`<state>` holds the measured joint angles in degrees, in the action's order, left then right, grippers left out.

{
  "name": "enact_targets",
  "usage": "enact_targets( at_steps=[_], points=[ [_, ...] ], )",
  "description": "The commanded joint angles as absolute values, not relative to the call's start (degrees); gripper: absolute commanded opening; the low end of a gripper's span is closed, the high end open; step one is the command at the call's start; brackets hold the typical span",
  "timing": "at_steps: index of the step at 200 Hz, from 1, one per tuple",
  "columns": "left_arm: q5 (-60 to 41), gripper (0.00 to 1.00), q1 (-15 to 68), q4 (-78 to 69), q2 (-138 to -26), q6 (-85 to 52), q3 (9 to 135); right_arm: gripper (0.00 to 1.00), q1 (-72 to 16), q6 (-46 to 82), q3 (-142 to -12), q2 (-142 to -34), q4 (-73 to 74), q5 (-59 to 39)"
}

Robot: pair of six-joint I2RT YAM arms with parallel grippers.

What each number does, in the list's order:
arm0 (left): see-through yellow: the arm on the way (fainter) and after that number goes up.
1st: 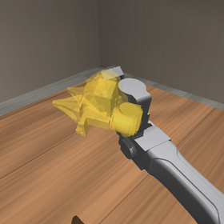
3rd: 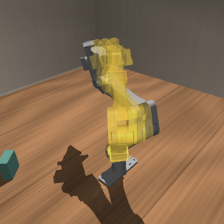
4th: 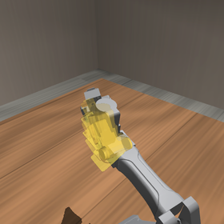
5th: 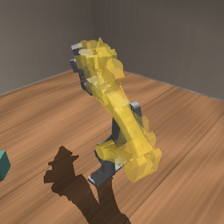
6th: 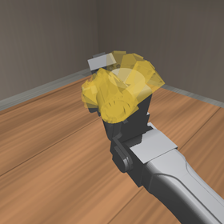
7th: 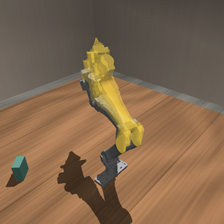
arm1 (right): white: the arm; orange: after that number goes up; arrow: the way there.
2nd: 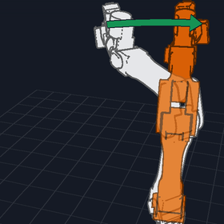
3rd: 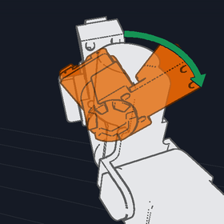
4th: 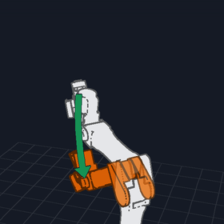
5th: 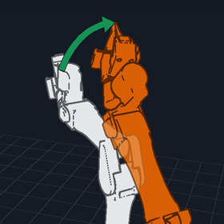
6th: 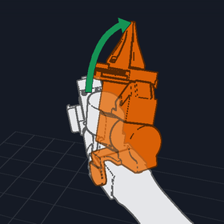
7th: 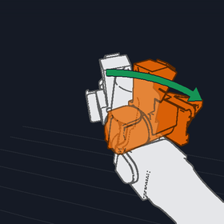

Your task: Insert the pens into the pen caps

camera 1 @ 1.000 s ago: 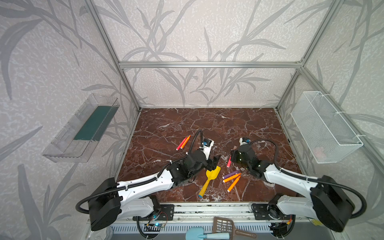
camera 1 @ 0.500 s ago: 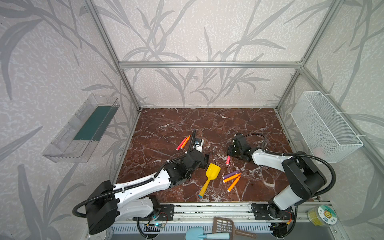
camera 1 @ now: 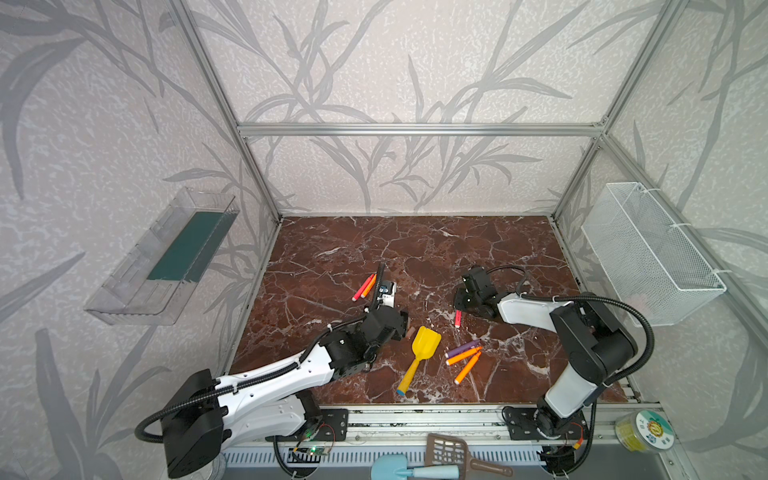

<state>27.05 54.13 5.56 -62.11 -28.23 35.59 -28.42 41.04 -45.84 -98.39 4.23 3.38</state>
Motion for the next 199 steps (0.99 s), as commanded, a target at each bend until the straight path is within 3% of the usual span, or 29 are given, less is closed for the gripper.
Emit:
enact_targets(
  at_steps=[1, 118, 199],
  points=[
    [30.7, 0.71, 52.0, 10.3, -61.7, -31.6, 34.6, 0.13, -27.9, 40.6, -45.2, -100.8, 1.7, 4.9],
    [26.7, 0.67, 38.5, 13.0, -70.5, -28.6, 37.8, 0.23, -27.9, 40.6, -41.8, -92.6, 0.9, 6.2],
    [21.2, 0.63, 32.2, 14.6, -78.7, -25.2, 43.8, 0.51, -27.8, 34.0, -38.2, -72.5, -6.8, 12.1]
  ],
)
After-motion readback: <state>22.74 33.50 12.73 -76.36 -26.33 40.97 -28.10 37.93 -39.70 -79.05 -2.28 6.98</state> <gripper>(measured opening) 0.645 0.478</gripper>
